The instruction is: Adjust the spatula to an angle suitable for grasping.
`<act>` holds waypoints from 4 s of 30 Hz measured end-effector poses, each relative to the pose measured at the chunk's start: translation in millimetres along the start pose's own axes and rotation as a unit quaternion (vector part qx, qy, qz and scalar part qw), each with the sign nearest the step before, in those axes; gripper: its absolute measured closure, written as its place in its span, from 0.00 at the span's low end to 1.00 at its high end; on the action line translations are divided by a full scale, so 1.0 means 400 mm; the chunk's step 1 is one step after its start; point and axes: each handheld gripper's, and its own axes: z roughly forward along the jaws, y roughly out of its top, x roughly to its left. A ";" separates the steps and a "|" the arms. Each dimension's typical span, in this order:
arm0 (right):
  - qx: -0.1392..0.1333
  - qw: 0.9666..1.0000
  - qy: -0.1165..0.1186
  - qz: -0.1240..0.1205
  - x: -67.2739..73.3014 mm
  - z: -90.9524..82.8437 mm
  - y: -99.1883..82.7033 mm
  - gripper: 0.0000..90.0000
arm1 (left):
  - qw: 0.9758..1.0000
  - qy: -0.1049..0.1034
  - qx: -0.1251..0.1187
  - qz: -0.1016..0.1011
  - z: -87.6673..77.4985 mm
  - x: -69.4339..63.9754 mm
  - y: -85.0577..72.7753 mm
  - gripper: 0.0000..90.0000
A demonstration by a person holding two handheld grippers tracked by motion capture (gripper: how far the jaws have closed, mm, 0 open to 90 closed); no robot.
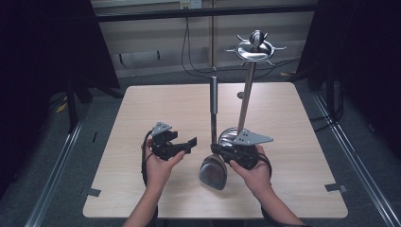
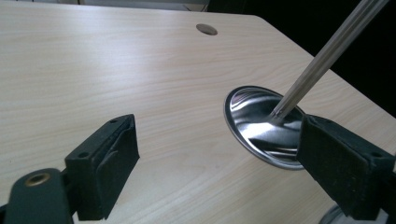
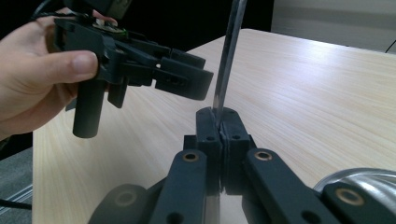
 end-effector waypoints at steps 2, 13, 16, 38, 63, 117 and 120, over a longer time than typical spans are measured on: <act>-0.003 1.000 0.001 -0.005 0.000 -0.003 0.000 0.99 | 1.000 0.003 0.008 0.005 0.000 0.003 -0.002 0.12; -0.015 1.000 0.001 -0.018 -0.004 -0.022 0.001 0.99 | 1.000 0.001 0.028 0.003 0.006 0.016 -0.011 0.06; -0.014 1.000 0.002 -0.020 -0.005 -0.027 0.002 0.99 | 0.999 -0.002 0.032 0.005 0.007 0.014 -0.012 0.06; -0.032 0.999 0.003 -0.035 -0.018 -0.064 -0.002 0.99 | 0.999 0.008 0.032 0.011 0.006 0.016 -0.014 0.07; -0.058 0.997 -0.002 -0.057 -0.010 -0.104 0.015 0.99 | 0.999 0.011 0.038 0.013 0.008 0.014 -0.017 0.06; -0.049 0.997 -0.037 -0.039 -0.092 -0.109 0.013 0.95 | 0.999 0.018 0.046 0.021 0.010 0.013 -0.021 0.07; -0.049 0.997 -0.036 -0.039 -0.096 -0.107 0.015 0.95 | 0.999 0.017 0.047 0.021 0.010 0.013 -0.021 0.07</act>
